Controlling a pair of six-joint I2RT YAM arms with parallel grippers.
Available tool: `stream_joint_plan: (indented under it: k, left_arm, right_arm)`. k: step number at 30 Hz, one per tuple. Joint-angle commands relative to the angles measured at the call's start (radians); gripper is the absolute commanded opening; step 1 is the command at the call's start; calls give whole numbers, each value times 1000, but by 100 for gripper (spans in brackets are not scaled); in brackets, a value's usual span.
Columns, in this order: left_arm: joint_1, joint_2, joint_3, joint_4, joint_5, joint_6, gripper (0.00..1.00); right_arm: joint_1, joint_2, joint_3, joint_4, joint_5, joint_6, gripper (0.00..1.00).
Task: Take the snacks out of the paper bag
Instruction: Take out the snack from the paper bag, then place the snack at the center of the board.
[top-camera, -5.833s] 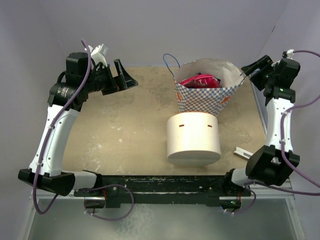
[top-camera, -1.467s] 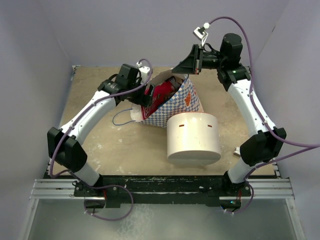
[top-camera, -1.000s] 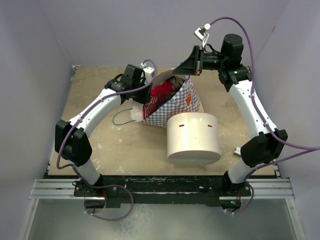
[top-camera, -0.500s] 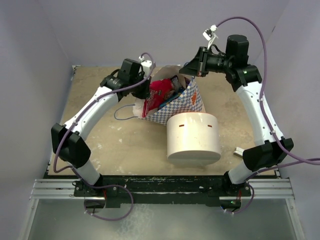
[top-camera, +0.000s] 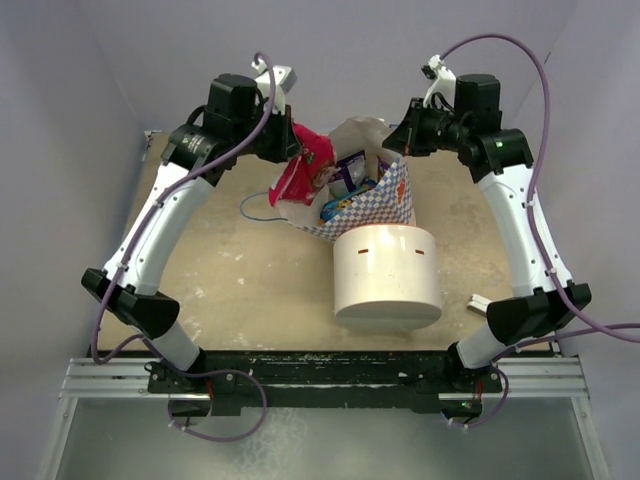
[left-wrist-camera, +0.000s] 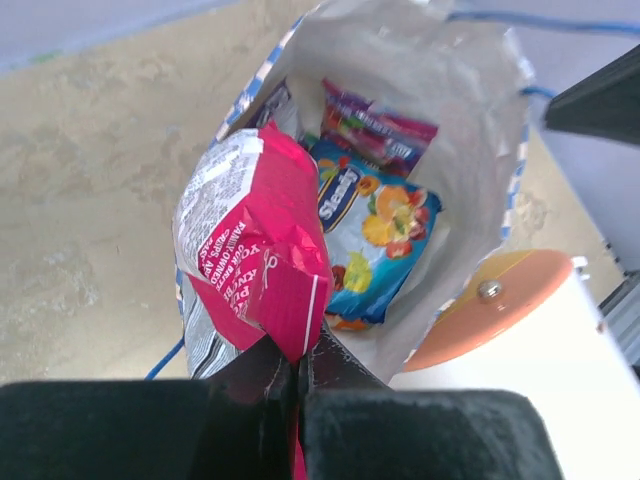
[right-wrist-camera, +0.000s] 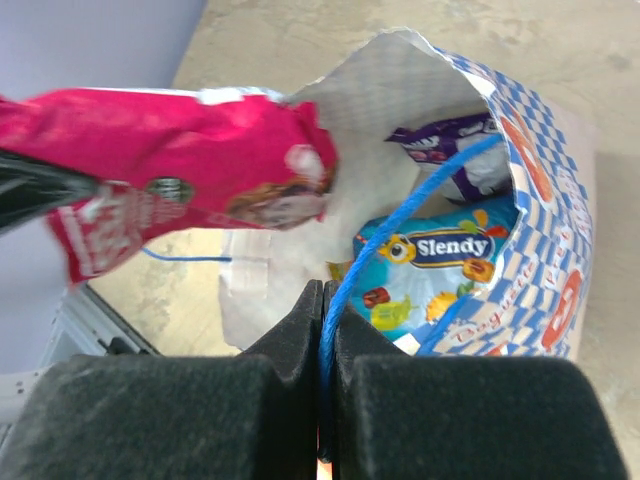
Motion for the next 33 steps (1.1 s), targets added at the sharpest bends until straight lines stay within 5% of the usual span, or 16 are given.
stream_joint_plan:
  k: [1,14,25,30,33]
  left_arm:
    - [0,-33,160,40,3,-31,0]
    - [1,-90,334,113,-196,-16,0]
    - [4,-132,369,-6,-728,60,0]
    - [54,-41,437,-168,-742,33,0]
    - [241,27,462,-296,-498,-119,0]
  right_arm:
    - [-2,-59,45,-37,172,6,0]
    - [-2,-44,56,-57,228,14,0]
    - [-2,-34,52,-57,223,12,0]
    - [-2,-34,50,-52,215,13,0]
    - [-2,-33,44,-50,205,10,0]
